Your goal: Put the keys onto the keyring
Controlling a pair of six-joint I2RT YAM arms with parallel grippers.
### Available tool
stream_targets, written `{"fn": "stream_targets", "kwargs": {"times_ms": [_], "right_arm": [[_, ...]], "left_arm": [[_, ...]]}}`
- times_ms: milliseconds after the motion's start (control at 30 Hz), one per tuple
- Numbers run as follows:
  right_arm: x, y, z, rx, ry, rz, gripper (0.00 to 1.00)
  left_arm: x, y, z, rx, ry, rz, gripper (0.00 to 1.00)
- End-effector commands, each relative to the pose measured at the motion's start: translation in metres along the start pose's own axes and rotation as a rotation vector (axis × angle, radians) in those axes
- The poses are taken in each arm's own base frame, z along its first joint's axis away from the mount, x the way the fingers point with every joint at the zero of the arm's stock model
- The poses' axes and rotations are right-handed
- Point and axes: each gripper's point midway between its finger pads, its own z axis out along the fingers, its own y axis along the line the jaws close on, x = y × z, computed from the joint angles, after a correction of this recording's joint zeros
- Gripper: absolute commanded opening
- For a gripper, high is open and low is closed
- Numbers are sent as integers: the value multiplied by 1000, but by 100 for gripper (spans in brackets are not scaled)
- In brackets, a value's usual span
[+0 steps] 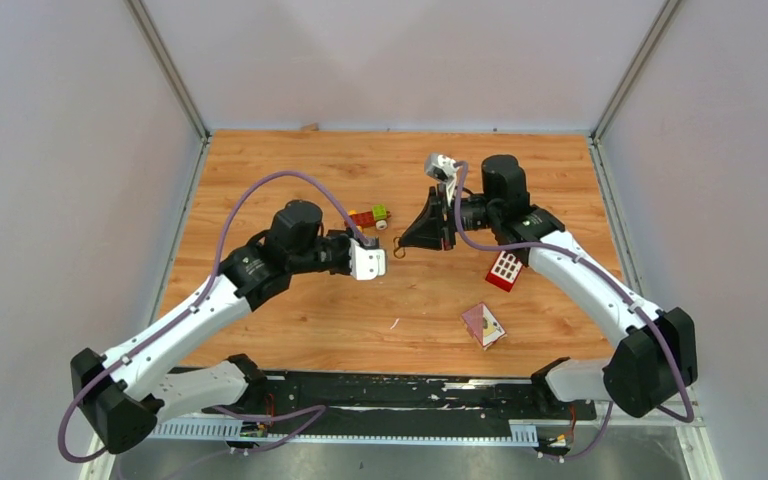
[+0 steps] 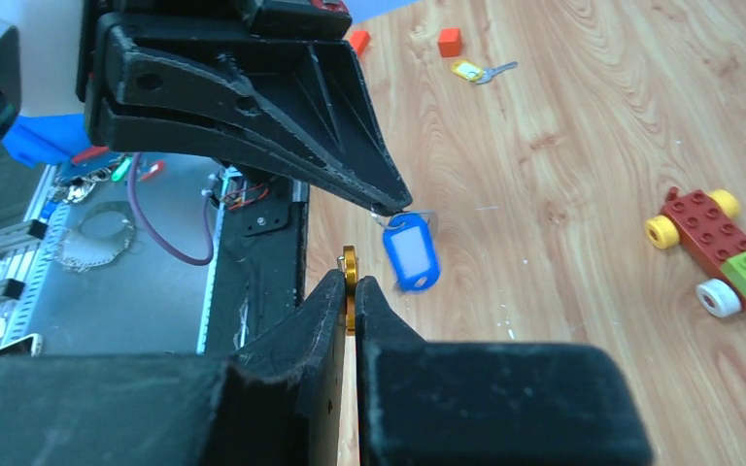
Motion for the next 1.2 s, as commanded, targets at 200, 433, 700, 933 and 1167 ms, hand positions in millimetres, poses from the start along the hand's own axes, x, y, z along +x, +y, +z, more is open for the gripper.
{"fn": "stream_targets", "kwargs": {"times_ms": [200, 433, 700, 933, 1167], "right_arm": [[11, 17, 14, -136, -7, 20, 0], [8, 20, 18, -152, -16, 50, 0], [16, 10, 23, -132, -2, 89, 0], [17, 6, 23, -113, 0, 94, 0], [16, 5, 23, -104, -1, 93, 0]], "left_arm": [[-25, 20, -28, -184, 18, -12, 0], [-20, 13, -16, -205, 89, 142, 0], [-26, 2, -6, -180, 76, 169, 0], [-23, -4, -6, -164, 83, 187, 0], [-20, -6, -4, -161, 102, 203, 0]]}}
